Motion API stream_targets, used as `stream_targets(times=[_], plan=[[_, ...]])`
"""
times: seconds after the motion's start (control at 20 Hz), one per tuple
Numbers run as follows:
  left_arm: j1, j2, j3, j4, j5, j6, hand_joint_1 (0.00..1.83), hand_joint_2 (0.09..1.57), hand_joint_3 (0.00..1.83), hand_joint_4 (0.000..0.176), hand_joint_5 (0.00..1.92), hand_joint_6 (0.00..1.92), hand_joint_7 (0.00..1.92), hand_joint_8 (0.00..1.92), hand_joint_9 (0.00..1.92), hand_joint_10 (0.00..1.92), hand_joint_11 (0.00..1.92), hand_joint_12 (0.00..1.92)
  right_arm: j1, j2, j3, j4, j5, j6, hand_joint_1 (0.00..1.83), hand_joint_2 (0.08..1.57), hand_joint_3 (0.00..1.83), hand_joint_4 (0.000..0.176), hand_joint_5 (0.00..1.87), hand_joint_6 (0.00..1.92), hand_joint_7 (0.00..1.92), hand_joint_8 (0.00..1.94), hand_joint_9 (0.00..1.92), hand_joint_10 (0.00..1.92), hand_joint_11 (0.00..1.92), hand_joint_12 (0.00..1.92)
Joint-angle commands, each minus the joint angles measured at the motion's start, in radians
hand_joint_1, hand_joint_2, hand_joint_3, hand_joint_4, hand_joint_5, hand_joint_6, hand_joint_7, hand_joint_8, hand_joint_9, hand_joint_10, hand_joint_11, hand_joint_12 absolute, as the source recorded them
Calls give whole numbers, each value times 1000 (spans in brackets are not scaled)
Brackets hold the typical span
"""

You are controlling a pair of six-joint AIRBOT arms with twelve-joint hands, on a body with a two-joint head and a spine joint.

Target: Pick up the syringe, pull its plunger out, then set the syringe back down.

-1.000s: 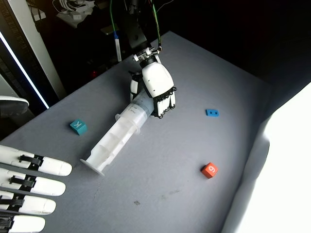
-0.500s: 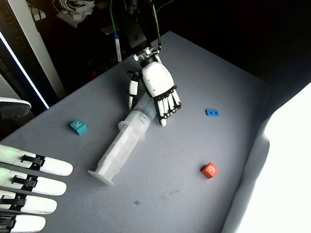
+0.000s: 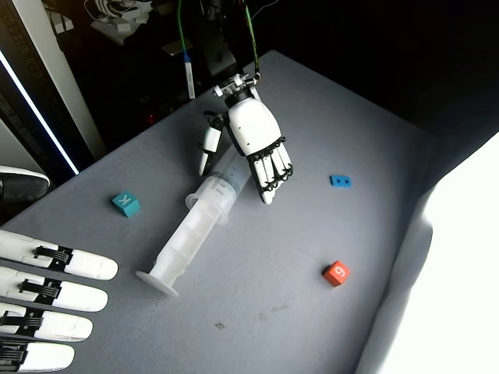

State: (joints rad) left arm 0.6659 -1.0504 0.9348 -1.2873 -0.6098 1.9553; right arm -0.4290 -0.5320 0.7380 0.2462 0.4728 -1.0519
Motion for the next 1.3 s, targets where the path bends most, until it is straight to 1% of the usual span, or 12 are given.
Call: stream_targets(times=[0.0,0.25,0.35,0.4,0.45,0.5,0.6,0.7,0.75,0.9,1.0,1.25], plan=[[-27,11,2,34,-16,26,643,872,3,0,291,22,344,172,39,920,0,1004,7,4,1,-2,122,1,287,937,0,0,134,4,170,6,201,6,0,562],[-148,52,-23,-16,34,144,479,980,3,0,241,35,7,963,0,1142,0,1232,7,4,1,-7,126,1,201,947,7,0,173,0,223,2,245,1,0,625],[-216,72,-38,-71,66,244,584,960,0,0,302,102,0,1090,0,1244,0,1380,6,4,1,-9,131,1,235,957,1,0,365,26,469,27,480,49,55,1019],[-247,80,-44,-77,82,268,700,983,2,0,60,1189,0,1554,0,1677,0,1813,6,4,1,-13,132,1,282,932,3,0,437,231,558,265,463,570,121,1356],[-273,88,-51,-82,99,283,782,990,2,0,11,1768,0,1832,5,1872,0,1899,5,4,1,-20,133,1,235,935,2,0,379,811,390,895,150,1588,39,1808],[-299,99,-61,-90,119,300,742,1020,11,0,1,1890,16,1903,66,1911,72,1917,3,4,1,-24,136,1,262,909,0,0,203,1699,163,1732,192,1854,232,1898],[-332,118,-81,-97,150,314,590,1098,10,0,940,1920,955,1920,906,1921,838,1921,2,4,1,-25,140,1,292,906,0,0,298,1912,307,1933,421,1918,558,1920],[-357,142,-106,-99,199,314,495,1111,0,0,1274,1542,1451,1921,1454,1921,1414,1921,1,4,1,-25,144,1,293,978,13,0,730,1921,868,1941,937,1921,1120,1921],[-371,159,-121,-99,235,314,501,1146,1,91,1335,1708,1531,1921,1572,1921,1557,1921,0,4,1,-25,146,1,266,1007,14,12,1020,1921,1167,1941,1214,1921,1404,1921],[-410,196,-151,-99,300,320,979,1365,36,164,1372,1919,1610,1921,1663,1921,1658,1921,-2,4,1,-29,148,1,545,1307,65,0,1554,1921,1720,1941,1776,1921,1861,1921],[-431,209,-157,-99,335,322,805,1458,58,176,1237,1921,1451,1921,1499,1921,1475,1921,-3,4,1,-32,149,1,1014,1399,29,0,1453,1921,1656,1941,1730,1921,1813,1921],[-475,213,-168,-97,344,322,876,1448,23,168,1310,1921,1455,1921,1509,1921,1493,1921,-4,4,1,-39,152,1,958,1399,12,0,1405,1921,1574,1941,1659,1921,1765,1921]])
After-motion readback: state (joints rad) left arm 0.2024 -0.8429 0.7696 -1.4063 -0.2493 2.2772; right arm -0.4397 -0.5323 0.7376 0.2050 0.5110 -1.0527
